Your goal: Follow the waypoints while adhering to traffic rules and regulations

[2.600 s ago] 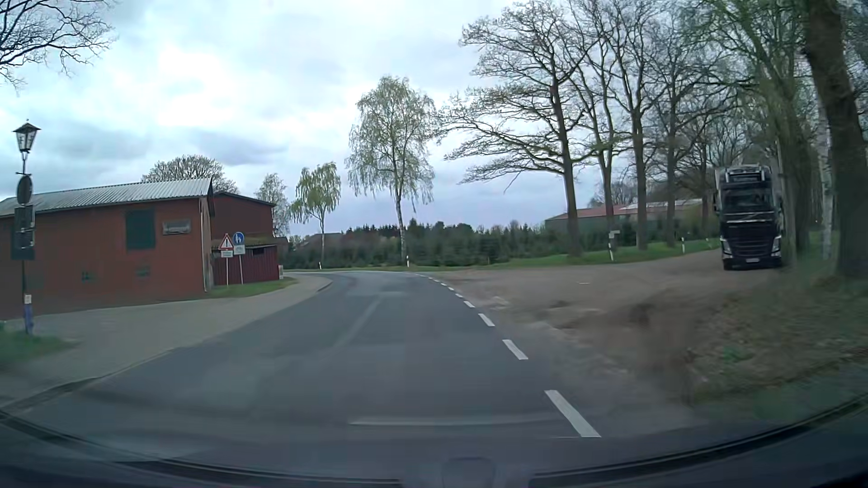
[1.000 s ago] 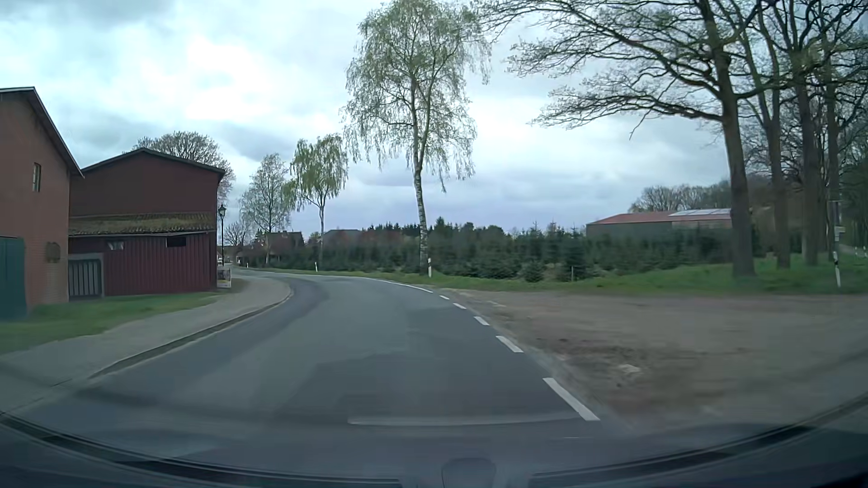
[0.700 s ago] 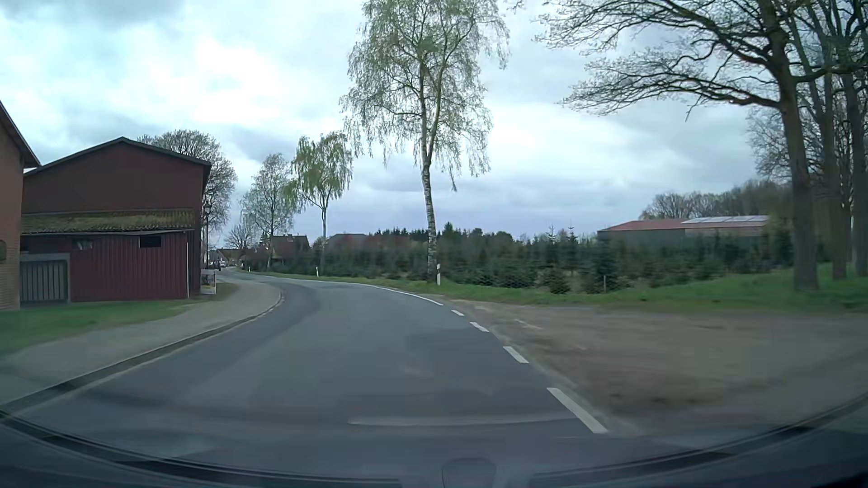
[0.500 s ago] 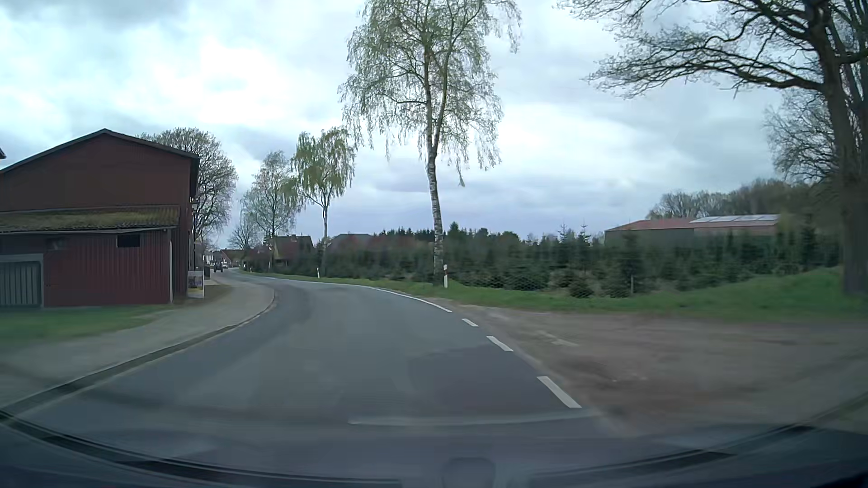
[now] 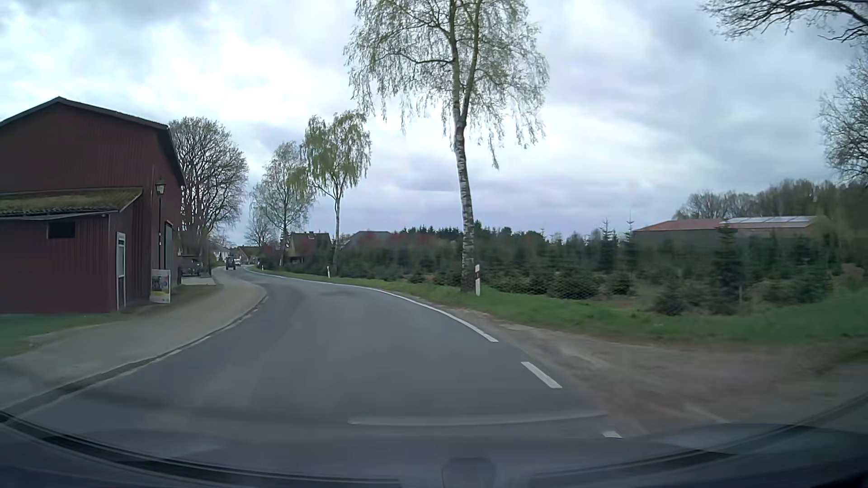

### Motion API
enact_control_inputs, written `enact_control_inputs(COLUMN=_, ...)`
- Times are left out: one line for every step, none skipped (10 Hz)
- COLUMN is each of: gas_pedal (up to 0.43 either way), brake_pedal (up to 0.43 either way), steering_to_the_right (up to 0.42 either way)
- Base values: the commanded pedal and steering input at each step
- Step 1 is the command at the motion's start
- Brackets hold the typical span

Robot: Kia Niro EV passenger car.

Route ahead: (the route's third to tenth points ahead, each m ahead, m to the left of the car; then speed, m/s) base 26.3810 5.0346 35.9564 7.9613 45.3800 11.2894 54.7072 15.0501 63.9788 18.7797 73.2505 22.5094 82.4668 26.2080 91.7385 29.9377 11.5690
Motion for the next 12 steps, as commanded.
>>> enact_control_inputs(gas_pedal=0.028, brake_pedal=0.0, steering_to_the_right=-0.04)
enact_control_inputs(gas_pedal=0.028, brake_pedal=0.0, steering_to_the_right=-0.042)
enact_control_inputs(gas_pedal=0.028, brake_pedal=0.0, steering_to_the_right=-0.046)
enact_control_inputs(gas_pedal=0.028, brake_pedal=0.0, steering_to_the_right=-0.052)
enact_control_inputs(gas_pedal=0.028, brake_pedal=0.0, steering_to_the_right=-0.055)
enact_control_inputs(gas_pedal=0.028, brake_pedal=0.0, steering_to_the_right=-0.055)
enact_control_inputs(gas_pedal=0.028, brake_pedal=0.0, steering_to_the_right=-0.055)
enact_control_inputs(gas_pedal=0.028, brake_pedal=0.0, steering_to_the_right=-0.055)
enact_control_inputs(gas_pedal=0.028, brake_pedal=0.0, steering_to_the_right=-0.055)
enact_control_inputs(gas_pedal=0.028, brake_pedal=0.0, steering_to_the_right=-0.055)
enact_control_inputs(gas_pedal=0.028, brake_pedal=0.0, steering_to_the_right=-0.055)
enact_control_inputs(gas_pedal=0.028, brake_pedal=0.0, steering_to_the_right=-0.054)
